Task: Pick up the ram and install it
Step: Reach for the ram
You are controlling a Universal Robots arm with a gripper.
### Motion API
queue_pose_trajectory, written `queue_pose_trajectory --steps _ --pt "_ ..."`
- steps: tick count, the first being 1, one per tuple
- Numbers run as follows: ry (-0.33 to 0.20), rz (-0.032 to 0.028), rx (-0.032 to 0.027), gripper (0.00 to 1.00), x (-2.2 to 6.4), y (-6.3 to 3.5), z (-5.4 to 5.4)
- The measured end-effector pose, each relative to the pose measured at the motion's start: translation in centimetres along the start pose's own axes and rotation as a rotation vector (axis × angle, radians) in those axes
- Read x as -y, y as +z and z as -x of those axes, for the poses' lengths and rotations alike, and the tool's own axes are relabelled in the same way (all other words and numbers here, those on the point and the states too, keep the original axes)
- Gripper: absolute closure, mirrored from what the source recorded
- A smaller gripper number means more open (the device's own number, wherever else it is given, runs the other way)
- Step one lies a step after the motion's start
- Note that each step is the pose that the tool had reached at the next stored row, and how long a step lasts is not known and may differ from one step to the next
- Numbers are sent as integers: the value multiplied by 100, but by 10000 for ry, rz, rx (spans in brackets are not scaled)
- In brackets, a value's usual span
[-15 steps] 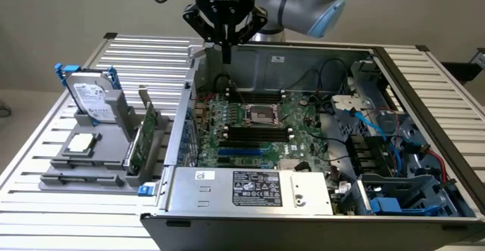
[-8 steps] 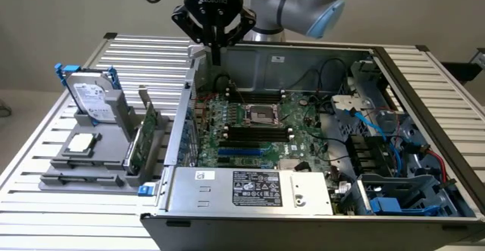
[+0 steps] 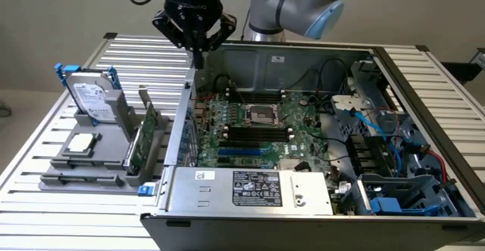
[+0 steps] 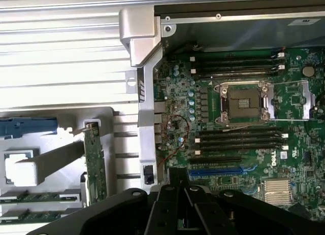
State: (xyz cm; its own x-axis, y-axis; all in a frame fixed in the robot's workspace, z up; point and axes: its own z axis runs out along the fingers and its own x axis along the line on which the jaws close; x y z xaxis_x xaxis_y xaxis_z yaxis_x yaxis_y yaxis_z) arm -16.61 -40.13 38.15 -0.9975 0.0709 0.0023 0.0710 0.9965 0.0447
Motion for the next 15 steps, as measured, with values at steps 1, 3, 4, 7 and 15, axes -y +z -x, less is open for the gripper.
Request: queue_pose_trajectory --steps 1,3,4,7,15 --pt "-4 -1 -5 89 7 6 -13" --pt "-12 -2 -12 89 23 20 -39" --pt "-13 -2 -13 89 33 24 -58" --pt "-19 -1 -13 89 73 28 -139" --pt "-28 -2 -13 89 201 23 -468"
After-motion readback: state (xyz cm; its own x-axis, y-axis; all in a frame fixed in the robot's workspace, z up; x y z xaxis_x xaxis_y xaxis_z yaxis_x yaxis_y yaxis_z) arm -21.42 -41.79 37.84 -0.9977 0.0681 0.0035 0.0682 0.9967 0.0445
